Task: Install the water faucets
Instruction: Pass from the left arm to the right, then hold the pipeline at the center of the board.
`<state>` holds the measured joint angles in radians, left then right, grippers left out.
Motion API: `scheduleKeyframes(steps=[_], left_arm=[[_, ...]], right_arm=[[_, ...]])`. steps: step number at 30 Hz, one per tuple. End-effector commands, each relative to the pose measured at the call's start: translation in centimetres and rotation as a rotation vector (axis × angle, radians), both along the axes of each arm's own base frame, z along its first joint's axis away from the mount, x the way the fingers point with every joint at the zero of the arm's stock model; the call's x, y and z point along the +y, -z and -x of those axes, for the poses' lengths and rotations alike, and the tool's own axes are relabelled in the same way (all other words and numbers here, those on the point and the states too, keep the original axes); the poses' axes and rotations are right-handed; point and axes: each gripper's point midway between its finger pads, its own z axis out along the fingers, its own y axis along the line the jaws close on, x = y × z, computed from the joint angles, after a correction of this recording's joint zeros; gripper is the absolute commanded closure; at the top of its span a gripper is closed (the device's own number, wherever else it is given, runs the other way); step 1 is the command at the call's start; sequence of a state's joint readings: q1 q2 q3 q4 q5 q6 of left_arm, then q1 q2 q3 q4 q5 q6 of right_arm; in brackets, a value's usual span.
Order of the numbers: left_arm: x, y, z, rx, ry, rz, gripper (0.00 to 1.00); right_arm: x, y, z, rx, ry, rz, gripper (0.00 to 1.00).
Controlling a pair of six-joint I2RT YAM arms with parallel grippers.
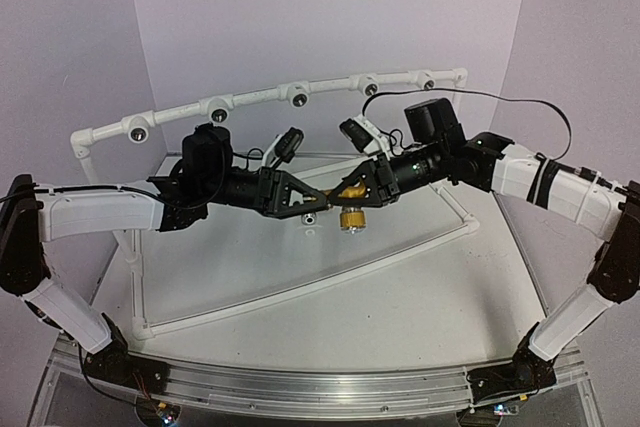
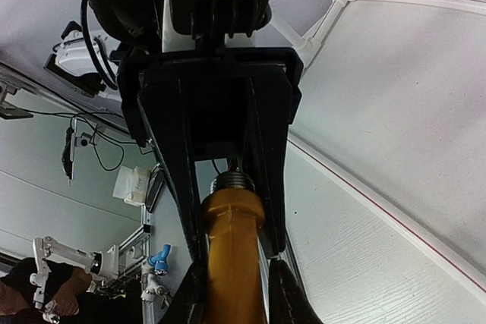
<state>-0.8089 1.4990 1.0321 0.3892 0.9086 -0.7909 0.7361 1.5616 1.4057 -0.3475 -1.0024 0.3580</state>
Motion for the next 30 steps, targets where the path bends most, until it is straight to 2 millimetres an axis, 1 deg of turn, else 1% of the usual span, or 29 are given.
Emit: scheduleKeyframes(steps=[1, 3, 4, 5, 7, 8, 10, 12, 13, 15, 16, 17, 18, 19, 20, 21, 22, 23, 24, 25, 27, 30], left_arm=[[0.4, -2.9, 0.2, -0.138, -0.045, 0.053, 0.57], [0.9, -1.8, -0.9, -0.174, -0.133, 0.005, 0.34], [1.2, -1.1, -1.4, -0.197, -0.174, -0.018, 0.27], [1.3, -0.3, -1.9, -0.21, -0.205, -0.038, 0.21], [1.3, 1.7, -2.5, -0.237, -0.241, -0.084, 0.18], [1.1, 2.8, -2.6, -0.255, -0.25, -0.107, 0.18], [0.2, 5.2, -3.1, -0.286, -0.27, -0.168, 0.18], [-1.1, 7.7, -3.3, -0.31, -0.262, -0.232, 0.17], [-2.0, 8.9, -3.5, -0.333, -0.26, -0.271, 0.17], [-3.7, 10.9, -3.3, -0.384, -0.247, -0.344, 0.17], [-4.6, 12.1, -3.7, -0.424, -0.246, -0.389, 0.17], [-5.5, 13.3, -3.7, -0.451, -0.237, -0.431, 0.17], [-6.5, 14.5, -3.9, -0.475, -0.225, -0.474, 0.17], [-7.2, 15.6, -4.0, -0.495, -0.215, -0.51, 0.17], [-7.9, 16.3, -4.4, -0.525, -0.211, -0.538, 0.18], [-8.3, 18.1, -4.7, -0.539, -0.2, -0.595, 0.18], [-8.7, 19.5, -4.8, -0.56, -0.191, -0.635, 0.18], [-9.2, 20.2, -5.2, -0.59, -0.189, -0.659, 0.17], [-9.3, 21.7, -5.5, -0.604, -0.184, -0.703, 0.17], [-9.6, 22.5, -5.7, -0.623, -0.181, -0.723, 0.18], [-10.2, 23.7, -6.2, -0.659, -0.172, -0.747, 0.19], [-10.6, 26.4, -6.9, -0.714, -0.159, -0.812, 0.22]], right_arm=[[-1.3, 0.0, -2.1, -0.083, 0.171, 0.101, 1.0], [-4.9, 1.1, -4.8, -0.22, 0.392, 0.271, 1.0], [-7.1, 1.4, -6.1, -0.295, 0.496, 0.359, 1.0], [-9.4, 1.1, -7.0, -0.376, 0.585, 0.434, 1.0], [-13.1, 0.1, -8.2, -0.502, 0.703, 0.556, 1.0], [-14.5, -0.2, -8.6, -0.549, 0.735, 0.615, 1.0], [-16.2, -1.6, -9.3, -0.646, 0.761, 0.708, 1.0], [-17.2, -2.2, -9.7, -0.752, 0.717, 0.804, 1.0], [-17.6, -2.7, -10.0, -0.799, 0.709, 0.838, 1.0], [-18.2, -3.5, -10.9, -0.898, 0.691, 0.912, 1.0], [-18.6, -3.9, -11.4, -0.943, 0.685, 0.969, 1.0], [-18.6, -3.8, -12.0, -0.983, 0.663, 1.031, 1.0], [-18.6, -3.7, -12.5, -1.022, 0.634, 1.085, 1.0], [-18.2, -4.2, -12.9, -1.058, 0.61, 1.095, 1.0], [-17.6, -5.0, -13.4, -1.084, 0.607, 1.079, 1.0], [-17.2, -6.1, -13.7, -1.113, 0.609, 1.063, 1.0], [-16.7, -6.6, -14.3, -1.134, 0.602, 1.063, 1.0], [-16.4, -7.1, -14.7, -1.162, 0.585, 1.072, 1.0], [-16.1, -7.8, -15.0, -1.187, 0.589, 1.062, 1.0], [-15.8, -8.2, -15.2, -1.198, 0.592, 1.049, 1.0], [-15.4, -8.1, -15.7, -1.213, 0.581, 1.064, 1.0], [-14.9, -7.5, -16.2, -1.243, 0.544, 1.082, 1.0]])
